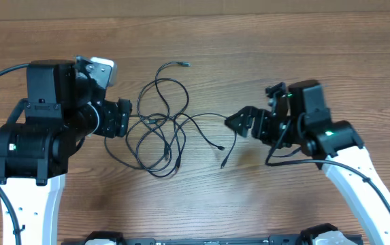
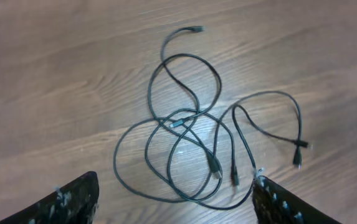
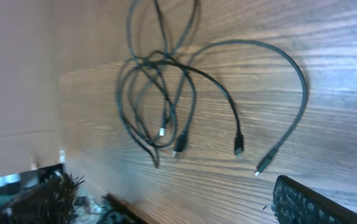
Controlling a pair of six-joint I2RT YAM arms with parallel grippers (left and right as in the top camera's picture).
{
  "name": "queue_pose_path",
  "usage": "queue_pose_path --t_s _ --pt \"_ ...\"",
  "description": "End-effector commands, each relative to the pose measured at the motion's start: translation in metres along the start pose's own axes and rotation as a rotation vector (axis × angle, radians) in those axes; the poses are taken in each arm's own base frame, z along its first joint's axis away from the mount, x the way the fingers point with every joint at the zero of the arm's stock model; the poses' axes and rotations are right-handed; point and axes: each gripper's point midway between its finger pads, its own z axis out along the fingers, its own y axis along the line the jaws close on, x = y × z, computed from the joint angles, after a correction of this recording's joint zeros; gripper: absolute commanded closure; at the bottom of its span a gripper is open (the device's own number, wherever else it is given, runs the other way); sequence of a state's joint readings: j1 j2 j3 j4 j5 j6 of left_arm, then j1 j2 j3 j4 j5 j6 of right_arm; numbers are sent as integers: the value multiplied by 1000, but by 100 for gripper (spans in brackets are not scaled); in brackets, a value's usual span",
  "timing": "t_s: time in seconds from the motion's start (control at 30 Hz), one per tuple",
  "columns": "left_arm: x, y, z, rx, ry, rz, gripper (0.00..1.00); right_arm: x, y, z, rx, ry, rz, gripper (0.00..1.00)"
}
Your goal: Untangle cables
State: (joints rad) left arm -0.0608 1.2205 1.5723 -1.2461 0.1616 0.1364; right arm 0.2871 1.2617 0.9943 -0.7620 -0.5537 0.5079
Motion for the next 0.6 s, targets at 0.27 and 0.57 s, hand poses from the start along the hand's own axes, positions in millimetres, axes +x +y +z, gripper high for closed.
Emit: queue_pose_path --t_s 0.27,0.57 --pt "3 26 11 51 27 40 0 25 2 20 154 17 -48 0" --pt "14 24 42 150 130 47 0 26 9 22 121 22 -60 0"
